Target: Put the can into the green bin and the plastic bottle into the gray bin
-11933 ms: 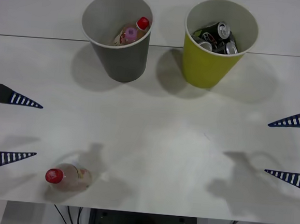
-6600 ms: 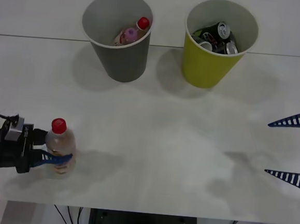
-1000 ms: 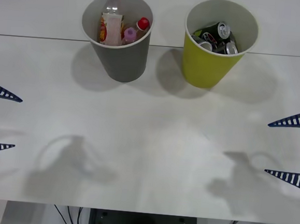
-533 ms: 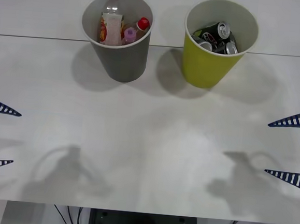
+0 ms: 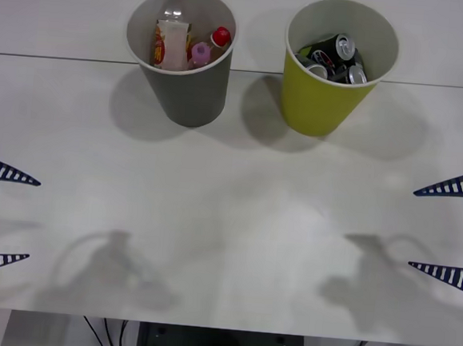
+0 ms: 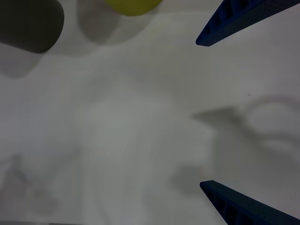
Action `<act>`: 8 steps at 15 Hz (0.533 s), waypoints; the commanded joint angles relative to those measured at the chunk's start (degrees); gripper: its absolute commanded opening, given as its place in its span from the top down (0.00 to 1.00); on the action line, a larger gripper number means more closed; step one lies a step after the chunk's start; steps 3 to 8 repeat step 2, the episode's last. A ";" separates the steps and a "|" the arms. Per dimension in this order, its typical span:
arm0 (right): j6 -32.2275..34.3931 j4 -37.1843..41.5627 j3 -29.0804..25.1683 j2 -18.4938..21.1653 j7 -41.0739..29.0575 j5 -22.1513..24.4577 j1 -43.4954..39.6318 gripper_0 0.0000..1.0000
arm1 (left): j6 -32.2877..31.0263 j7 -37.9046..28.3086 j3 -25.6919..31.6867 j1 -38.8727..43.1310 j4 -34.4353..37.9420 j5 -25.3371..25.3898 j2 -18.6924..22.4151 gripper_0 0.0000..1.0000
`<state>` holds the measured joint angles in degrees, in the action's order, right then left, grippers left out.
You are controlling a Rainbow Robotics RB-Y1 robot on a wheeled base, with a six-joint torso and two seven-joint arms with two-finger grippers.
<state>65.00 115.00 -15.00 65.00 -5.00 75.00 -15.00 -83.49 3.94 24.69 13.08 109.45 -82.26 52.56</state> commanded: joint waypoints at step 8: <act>0.00 0.00 0.00 0.00 0.00 0.00 0.00 0.00 | -0.01 -0.08 -0.08 0.01 -0.03 0.00 -0.09 0.00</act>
